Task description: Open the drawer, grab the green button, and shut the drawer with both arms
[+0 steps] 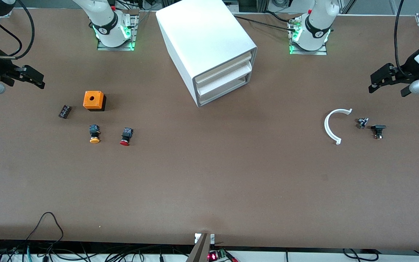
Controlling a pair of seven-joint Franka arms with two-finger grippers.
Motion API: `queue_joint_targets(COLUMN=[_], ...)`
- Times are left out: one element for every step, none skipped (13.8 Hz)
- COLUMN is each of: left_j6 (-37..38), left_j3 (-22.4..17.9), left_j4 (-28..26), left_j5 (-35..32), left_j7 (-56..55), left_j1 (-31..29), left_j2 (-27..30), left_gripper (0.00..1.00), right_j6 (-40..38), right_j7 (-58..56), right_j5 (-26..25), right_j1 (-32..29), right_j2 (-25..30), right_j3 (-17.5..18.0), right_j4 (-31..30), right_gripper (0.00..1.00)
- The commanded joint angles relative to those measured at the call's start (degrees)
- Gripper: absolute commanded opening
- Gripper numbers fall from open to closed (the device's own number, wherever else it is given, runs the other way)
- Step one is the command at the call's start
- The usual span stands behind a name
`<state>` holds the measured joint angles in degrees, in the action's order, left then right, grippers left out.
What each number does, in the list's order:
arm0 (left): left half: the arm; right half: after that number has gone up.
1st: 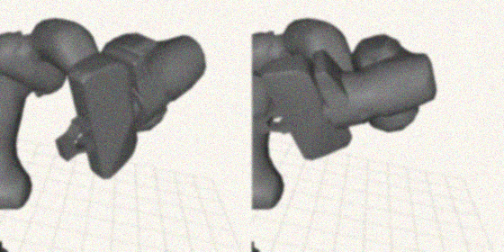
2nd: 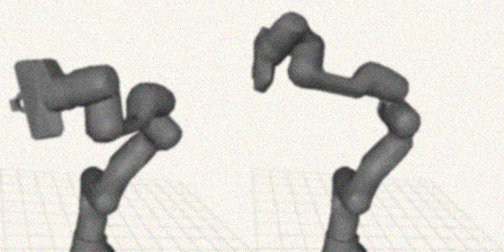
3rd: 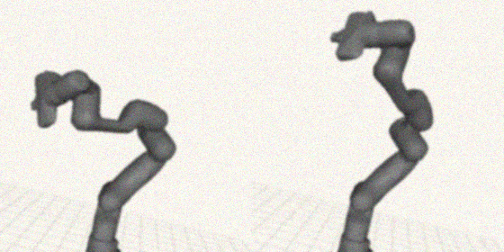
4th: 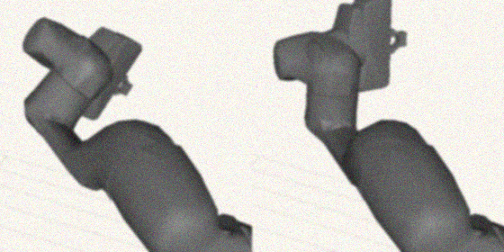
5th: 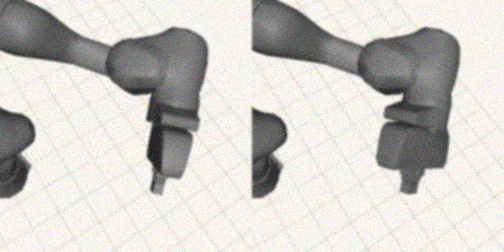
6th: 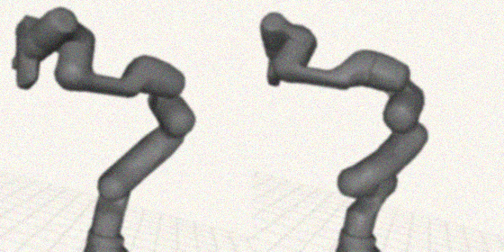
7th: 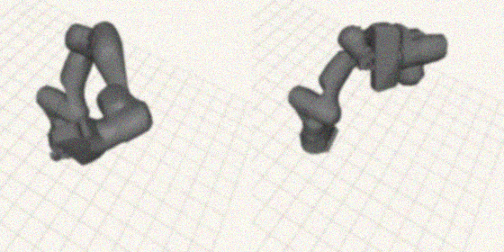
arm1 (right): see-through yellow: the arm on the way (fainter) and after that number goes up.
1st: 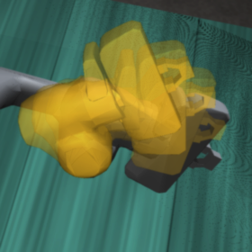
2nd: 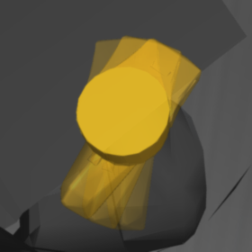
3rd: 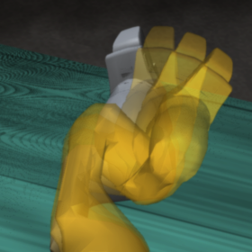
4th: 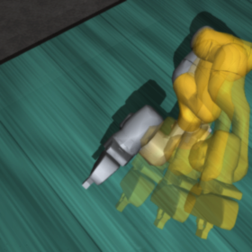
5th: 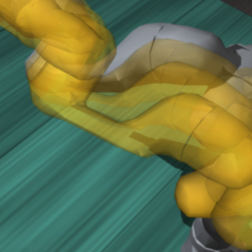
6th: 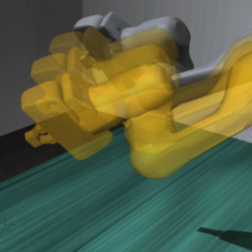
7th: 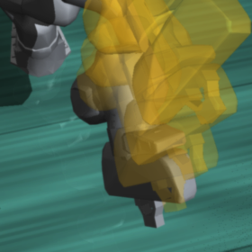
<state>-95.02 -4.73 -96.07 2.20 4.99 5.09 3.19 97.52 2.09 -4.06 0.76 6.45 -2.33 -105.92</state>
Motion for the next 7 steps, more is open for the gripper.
queue_joint_targets(left_j6=[1.59, 1.59, 1.59, 1.59, 1.59, 1.59, 1.68], left_j3=[0.16, 0.16, 0.16, 0.16, 0.16, 0.07, 0.07], left_j4=[2.29, 2.29, 2.29, 2.29, 2.38, 2.38, 2.38], left_j5=[-0.97, -0.97, -0.89, -0.97, -0.80, -0.54, -0.36], left_j7=[0.90, 0.90, 0.90, 0.90, 0.81, 0.72, 0.64], left_j1=[0.45, 0.45, 0.45, 0.45, 0.36, 0.36, 0.18], left_j2=[-1.26, -1.26, -1.26, -1.26, -1.35, -1.35, -1.35], left_gripper=[1.00, 1.00, 1.00, 1.00, 1.00, 1.00, 1.00], right_j6=[-0.31, -0.40, -0.40, -0.40, -0.40, -0.40, -0.40], right_j7=[-0.77, -0.77, -0.77, -0.77, -0.68, -0.68, -0.68], right_j5=[0.90, 0.90, 0.90, 0.90, 0.90, 0.90, 0.98], right_j1=[-0.15, -0.15, -0.15, -0.15, -0.15, -0.15, -0.15], right_j2=[0.23, 0.23, 0.23, 0.23, 0.23, 0.23, 0.23], right_j3=[-0.04, -0.04, -0.04, -0.04, -0.04, -0.04, -0.13], right_j4=[0.10, 0.10, 0.10, 0.10, 0.10, 0.10, 0.10], right_gripper=[1.00, 1.00, 1.00, 1.00, 1.00, 1.00, 1.00])
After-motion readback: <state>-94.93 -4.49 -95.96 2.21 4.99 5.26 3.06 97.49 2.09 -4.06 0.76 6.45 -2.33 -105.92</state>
